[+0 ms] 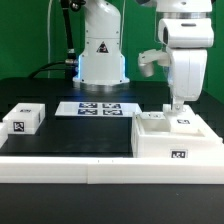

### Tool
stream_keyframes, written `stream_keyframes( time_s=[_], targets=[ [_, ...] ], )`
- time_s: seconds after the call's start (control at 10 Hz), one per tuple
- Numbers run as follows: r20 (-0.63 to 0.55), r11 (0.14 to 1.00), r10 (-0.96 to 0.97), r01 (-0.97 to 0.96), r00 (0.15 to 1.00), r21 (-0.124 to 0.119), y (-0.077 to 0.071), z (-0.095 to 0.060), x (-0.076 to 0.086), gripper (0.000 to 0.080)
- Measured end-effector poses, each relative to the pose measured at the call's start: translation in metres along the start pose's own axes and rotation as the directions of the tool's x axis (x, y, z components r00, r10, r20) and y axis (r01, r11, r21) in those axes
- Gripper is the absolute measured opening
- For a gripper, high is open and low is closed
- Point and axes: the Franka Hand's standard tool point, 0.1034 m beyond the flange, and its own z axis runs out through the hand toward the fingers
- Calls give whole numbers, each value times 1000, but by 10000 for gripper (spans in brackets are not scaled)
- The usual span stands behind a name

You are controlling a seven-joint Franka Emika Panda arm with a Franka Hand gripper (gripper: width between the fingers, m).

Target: Assemble cabinet

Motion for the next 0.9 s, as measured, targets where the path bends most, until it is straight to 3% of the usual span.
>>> stream_keyframes(
  time_s=[0.2, 0.4, 0.5, 0.9],
  targets=[
    [2, 1000, -1, 1, 1000, 5, 9, 0, 0, 70],
    [-7, 1000, 9, -9, 1000, -8, 40, -1, 0, 70],
    [-11, 1000, 16, -16, 1000, -17, 48, -1, 0, 70],
    [-12, 999, 24, -24, 1000, -24, 55, -2, 0, 70]
  ],
)
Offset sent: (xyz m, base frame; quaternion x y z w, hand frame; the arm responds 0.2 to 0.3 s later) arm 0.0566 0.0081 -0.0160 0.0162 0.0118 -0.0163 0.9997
